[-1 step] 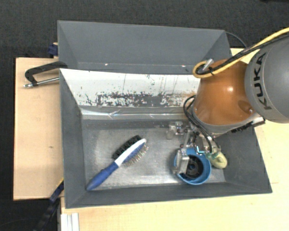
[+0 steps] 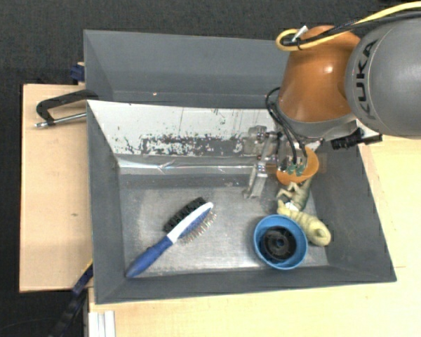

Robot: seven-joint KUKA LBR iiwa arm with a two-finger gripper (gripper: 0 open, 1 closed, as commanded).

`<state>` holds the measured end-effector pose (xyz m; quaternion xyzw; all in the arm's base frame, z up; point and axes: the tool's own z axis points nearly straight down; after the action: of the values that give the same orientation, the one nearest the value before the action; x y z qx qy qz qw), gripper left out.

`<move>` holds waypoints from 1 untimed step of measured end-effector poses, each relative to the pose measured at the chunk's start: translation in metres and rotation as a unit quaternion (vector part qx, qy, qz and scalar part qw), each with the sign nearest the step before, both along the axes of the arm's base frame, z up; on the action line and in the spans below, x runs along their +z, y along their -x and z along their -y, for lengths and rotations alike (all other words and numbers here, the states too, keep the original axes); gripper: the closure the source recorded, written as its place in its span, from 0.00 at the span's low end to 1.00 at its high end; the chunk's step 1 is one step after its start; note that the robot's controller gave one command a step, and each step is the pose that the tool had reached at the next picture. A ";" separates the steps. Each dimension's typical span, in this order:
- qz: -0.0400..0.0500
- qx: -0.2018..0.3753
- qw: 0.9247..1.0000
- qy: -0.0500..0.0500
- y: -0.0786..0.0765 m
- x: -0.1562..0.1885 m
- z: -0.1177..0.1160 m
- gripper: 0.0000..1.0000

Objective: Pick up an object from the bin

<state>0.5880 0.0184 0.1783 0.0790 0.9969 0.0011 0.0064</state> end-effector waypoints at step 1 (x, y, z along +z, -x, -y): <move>-0.009 0.127 0.992 0.000 0.039 -0.060 -0.021 0.00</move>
Offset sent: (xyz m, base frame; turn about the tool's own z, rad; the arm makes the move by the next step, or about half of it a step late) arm -0.0387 0.0198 -0.0592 -0.2543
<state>0.5485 0.0395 0.1182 -0.0481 0.9988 0.0007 -0.0022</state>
